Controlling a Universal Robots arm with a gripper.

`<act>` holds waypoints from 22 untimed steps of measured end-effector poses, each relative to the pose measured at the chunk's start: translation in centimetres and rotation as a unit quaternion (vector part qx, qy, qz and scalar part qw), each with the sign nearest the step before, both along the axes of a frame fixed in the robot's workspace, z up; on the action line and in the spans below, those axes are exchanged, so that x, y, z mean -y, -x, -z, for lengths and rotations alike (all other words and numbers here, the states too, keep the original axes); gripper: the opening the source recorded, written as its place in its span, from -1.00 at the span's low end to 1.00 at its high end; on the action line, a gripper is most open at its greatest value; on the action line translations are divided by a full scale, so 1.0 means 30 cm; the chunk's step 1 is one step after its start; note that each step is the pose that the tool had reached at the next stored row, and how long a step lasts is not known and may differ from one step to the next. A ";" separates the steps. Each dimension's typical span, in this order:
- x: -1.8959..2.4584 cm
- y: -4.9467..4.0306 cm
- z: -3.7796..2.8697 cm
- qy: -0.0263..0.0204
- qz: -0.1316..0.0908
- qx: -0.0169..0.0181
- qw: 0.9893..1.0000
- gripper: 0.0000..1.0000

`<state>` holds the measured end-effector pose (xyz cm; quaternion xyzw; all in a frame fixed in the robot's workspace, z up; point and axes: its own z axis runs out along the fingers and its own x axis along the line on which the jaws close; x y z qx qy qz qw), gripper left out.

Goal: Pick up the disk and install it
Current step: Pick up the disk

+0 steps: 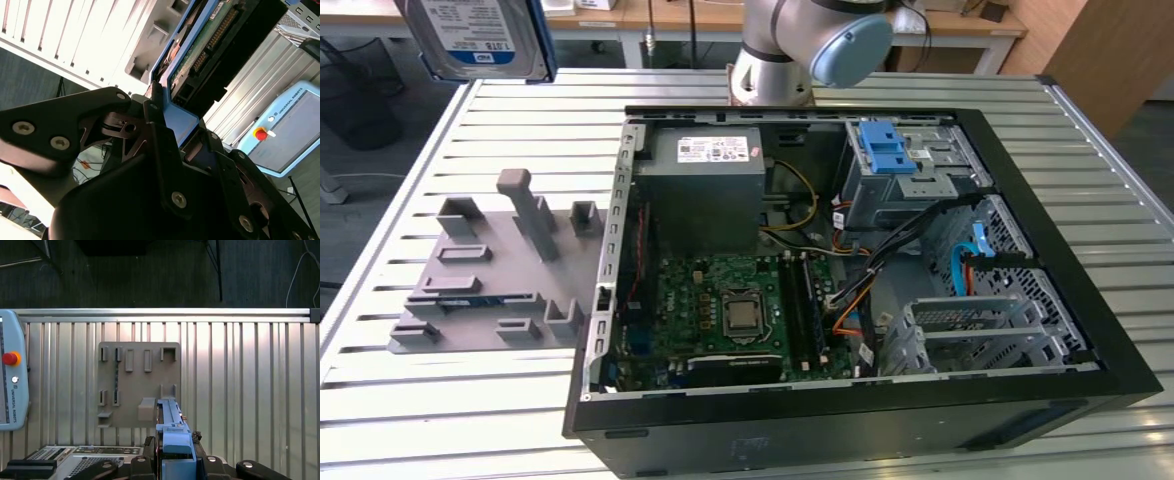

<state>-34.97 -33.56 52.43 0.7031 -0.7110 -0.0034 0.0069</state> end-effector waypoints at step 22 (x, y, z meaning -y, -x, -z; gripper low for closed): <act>0.031 -0.114 0.000 0.000 0.000 0.000 1.000 -0.27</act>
